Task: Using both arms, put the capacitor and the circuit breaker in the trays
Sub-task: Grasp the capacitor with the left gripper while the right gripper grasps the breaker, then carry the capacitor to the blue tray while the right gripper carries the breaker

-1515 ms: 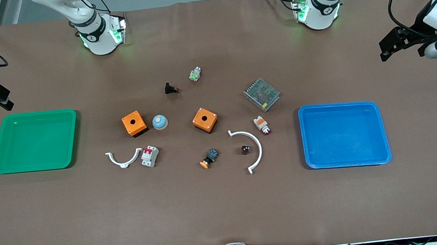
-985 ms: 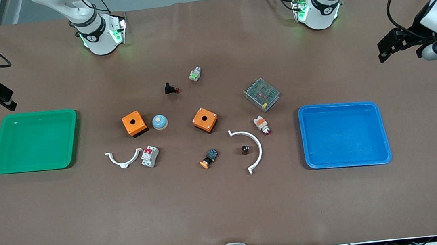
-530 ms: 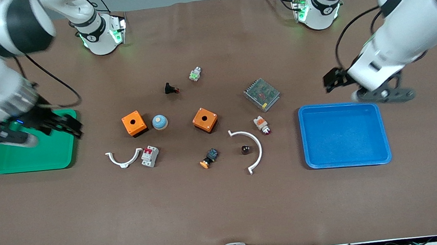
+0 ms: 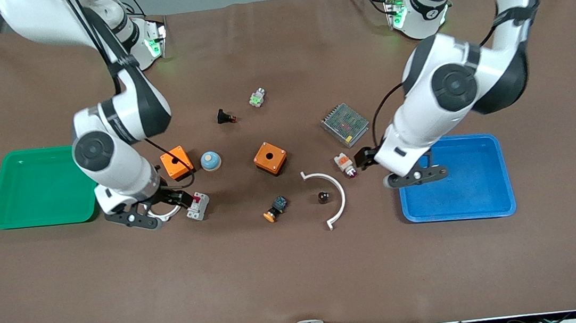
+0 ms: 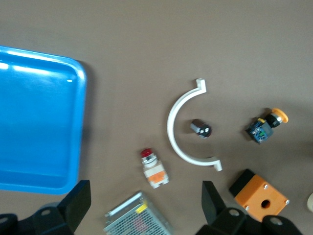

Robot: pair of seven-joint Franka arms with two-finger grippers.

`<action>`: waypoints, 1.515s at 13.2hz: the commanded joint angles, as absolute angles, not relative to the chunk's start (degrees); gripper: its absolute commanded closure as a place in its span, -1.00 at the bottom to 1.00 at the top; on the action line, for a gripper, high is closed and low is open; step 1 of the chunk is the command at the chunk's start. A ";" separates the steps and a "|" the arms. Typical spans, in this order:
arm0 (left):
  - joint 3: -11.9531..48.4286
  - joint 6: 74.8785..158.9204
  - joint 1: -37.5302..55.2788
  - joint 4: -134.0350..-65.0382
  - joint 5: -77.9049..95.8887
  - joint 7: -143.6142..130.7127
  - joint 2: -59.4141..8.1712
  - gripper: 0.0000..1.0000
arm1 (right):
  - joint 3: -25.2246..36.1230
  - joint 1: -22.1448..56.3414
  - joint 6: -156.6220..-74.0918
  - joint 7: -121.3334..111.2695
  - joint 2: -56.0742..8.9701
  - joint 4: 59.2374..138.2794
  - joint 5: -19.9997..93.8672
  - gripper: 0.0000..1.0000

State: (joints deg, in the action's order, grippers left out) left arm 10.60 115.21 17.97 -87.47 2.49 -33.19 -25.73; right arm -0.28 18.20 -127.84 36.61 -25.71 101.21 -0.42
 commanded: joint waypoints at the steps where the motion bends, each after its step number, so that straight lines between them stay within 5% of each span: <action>1: 9.93 115.40 20.21 -79.39 -0.24 -35.51 -33.81 -1.00 | 0.09 19.77 -131.03 39.54 -30.57 99.93 2.45 -0.99; 7: 9.76 124.00 24.96 -76.64 -2.46 -42.63 -43.14 -1.00 | 0.18 21.53 -135.17 41.40 -36.56 100.89 2.72 -0.94; 8: 9.76 124.62 25.48 -76.64 -2.46 -42.63 -44.02 -1.00 | 0.18 21.53 -135.44 41.40 -36.56 101.51 2.64 -0.84; 11: 5.12 126.03 30.30 -76.64 -2.37 -43.85 -46.22 -1.00 | 0.18 21.45 -134.56 41.48 -36.39 101.51 2.64 0.15; 14: 2.90 129.37 33.22 -76.64 -2.37 -46.84 -48.77 -1.00 | 0.18 21.10 -133.95 41.66 -35.08 101.51 2.72 0.78; 15: 2.90 130.77 33.31 -76.64 -2.37 -46.93 -49.65 -0.99 | 0.26 20.83 -132.90 41.66 -33.76 101.43 2.72 0.91; 20: 2.20 133.07 34.01 -76.55 -2.37 -46.93 -51.24 -0.94 | 0.70 14.87 -116.22 39.30 -20.24 101.25 1.94 0.93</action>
State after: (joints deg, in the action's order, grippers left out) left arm 3.31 132.87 33.12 -78.15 -1.25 -45.96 -50.46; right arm 1.31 17.92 -121.05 40.82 -27.54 98.78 1.93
